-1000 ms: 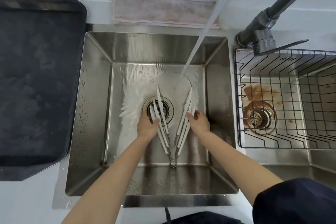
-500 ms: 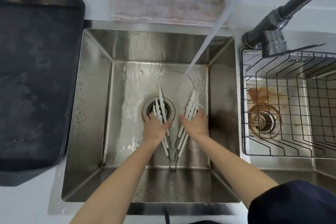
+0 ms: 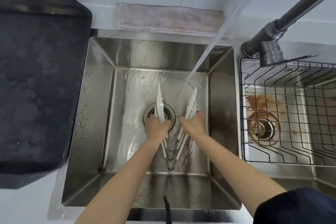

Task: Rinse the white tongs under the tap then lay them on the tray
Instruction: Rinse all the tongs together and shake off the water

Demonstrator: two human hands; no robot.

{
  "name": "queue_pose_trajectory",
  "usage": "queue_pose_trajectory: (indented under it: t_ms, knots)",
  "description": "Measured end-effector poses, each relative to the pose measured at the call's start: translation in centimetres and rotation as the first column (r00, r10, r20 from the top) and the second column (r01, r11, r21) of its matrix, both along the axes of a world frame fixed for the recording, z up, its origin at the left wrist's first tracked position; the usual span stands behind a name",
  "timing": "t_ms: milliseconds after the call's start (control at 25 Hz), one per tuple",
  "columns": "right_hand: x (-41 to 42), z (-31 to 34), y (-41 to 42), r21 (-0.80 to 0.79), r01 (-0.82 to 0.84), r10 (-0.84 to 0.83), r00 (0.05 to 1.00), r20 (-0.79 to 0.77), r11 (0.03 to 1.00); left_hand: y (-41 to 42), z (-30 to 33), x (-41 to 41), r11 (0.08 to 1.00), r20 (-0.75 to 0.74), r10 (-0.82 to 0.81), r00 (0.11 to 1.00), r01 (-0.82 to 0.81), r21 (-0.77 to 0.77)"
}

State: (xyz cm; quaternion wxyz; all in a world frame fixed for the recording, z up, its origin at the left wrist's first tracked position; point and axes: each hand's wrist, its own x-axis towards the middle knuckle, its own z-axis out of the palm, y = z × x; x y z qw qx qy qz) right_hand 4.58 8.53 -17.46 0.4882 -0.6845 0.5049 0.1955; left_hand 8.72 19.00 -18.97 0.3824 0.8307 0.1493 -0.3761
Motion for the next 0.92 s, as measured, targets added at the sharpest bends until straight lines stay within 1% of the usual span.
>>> queue_pose_trajectory:
  t_ms: [80, 160, 280, 400, 480, 600, 720, 840, 920]
  knots:
    - [0.5, 1.7, -0.3, 0.076, 0.082, -0.089, 0.991, 0.1, 0.994, -0.1, 1.6, 0.7, 0.966, -0.067, 0.153, 0.986, -0.164, -0.201]
    - [0.8, 3.1, -0.5, 0.078, 0.092, -0.107, 0.971, 0.214, 0.993, -0.1, 3.2, 1.5, 0.899, -0.114, 0.219, 0.969, -0.246, -0.362]
    - [1.4, 5.4, -1.0, 0.03, 0.044, -0.051, 0.94, 0.337, 0.999, 0.3, 5.8, 2.9, 0.833, -0.153, 0.203, 0.967, -0.253, -0.492]
    - [2.4, 8.4, -1.6, 0.065, -0.038, 0.005, 0.896, 0.445, 0.997, 1.0, 7.6, 4.2, 0.721, -0.246, 0.211, 0.946, -0.321, -0.615]
    - [3.1, 10.5, -2.0, 0.069, -0.1, 0.053, 0.866, 0.497, 0.993, 1.3, 8.4, 4.6, 0.653, -0.29, 0.203, 0.935, -0.35, -0.672]
    - [3.8, 12.3, -2.4, 0.015, -0.147, 0.115, 0.832, 0.543, 0.989, 1.2, 9.7, 5.1, 0.594, -0.302, 0.185, 0.935, -0.351, -0.723]
    - [4.0, 13.3, -2.8, -0.006, -0.138, 0.114, 0.792, 0.6, 0.99, 1.0, 10.9, 5.4, 0.581, -0.265, 0.153, 0.952, -0.303, -0.755]
    - [3.7, 13.6, -3.3, 0.045, -0.148, 0.082, 0.748, 0.659, 0.988, 0.7, 11.3, 5.7, 0.568, -0.254, 0.153, 0.955, -0.295, -0.768]
    - [3.3, 13.7, -3.6, 0.089, -0.15, 0.053, 0.74, 0.67, 0.985, 0.6, 11.5, 5.7, 0.57, -0.252, 0.151, 0.956, -0.293, -0.768]
